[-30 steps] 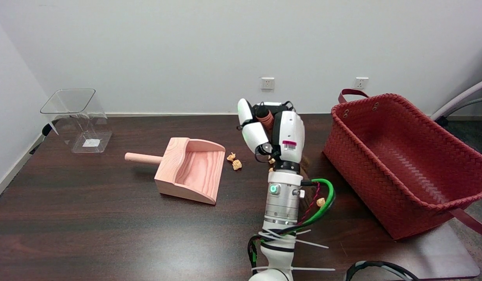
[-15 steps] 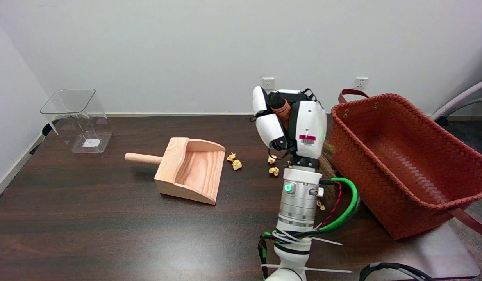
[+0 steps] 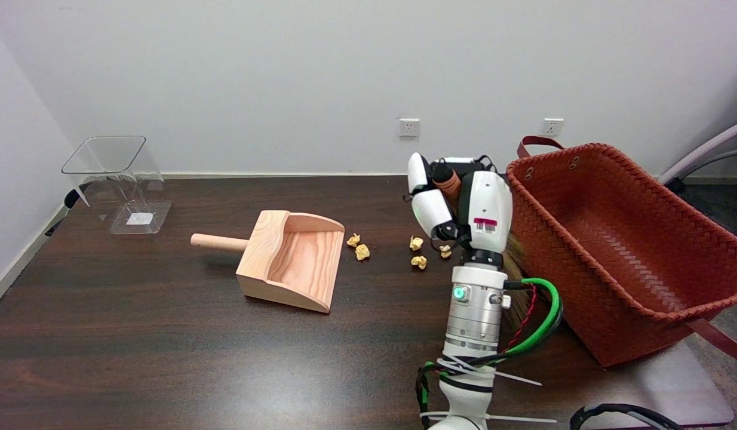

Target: Sweep the paper balls into the dustpan.

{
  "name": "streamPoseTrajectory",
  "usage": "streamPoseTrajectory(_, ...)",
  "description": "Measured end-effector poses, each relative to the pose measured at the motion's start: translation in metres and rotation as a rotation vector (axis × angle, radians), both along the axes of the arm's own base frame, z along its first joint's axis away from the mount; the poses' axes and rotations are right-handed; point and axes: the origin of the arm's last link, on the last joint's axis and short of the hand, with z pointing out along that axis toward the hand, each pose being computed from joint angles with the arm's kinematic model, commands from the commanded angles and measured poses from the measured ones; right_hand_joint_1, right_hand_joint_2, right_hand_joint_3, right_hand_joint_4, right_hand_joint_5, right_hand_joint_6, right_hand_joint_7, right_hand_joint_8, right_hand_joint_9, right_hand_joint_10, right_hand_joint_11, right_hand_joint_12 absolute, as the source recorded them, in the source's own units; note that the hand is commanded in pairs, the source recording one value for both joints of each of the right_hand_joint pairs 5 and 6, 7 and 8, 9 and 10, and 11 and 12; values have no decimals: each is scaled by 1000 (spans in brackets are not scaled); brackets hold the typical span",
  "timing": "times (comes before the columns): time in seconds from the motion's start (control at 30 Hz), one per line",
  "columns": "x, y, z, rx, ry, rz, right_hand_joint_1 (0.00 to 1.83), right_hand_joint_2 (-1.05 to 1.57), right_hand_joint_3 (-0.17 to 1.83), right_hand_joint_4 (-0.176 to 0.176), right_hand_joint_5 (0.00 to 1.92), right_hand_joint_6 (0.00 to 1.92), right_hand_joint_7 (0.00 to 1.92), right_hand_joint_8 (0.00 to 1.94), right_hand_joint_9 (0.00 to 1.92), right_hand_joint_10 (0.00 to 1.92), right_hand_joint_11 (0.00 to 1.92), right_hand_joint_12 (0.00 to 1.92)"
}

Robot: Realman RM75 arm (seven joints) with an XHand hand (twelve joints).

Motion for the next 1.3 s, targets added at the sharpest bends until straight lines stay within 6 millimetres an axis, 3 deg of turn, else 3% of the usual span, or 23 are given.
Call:
streamPoseTrajectory(0.7,-56,5,31,-18,-95,-159,816,1571,318,0,1920,1920,1920,1920,1920,1920,1920,1920)
streamPoseTrajectory(1.0,-64,-1,28,11,-162,-156,795,1571,264,0,1920,1920,1920,1920,1920,1920,1920,1920)
streamPoseTrajectory(1.3,-63,-16,12,76,-263,-113,798,1571,189,0,1920,1920,1920,1920,1920,1920,1920,1920)
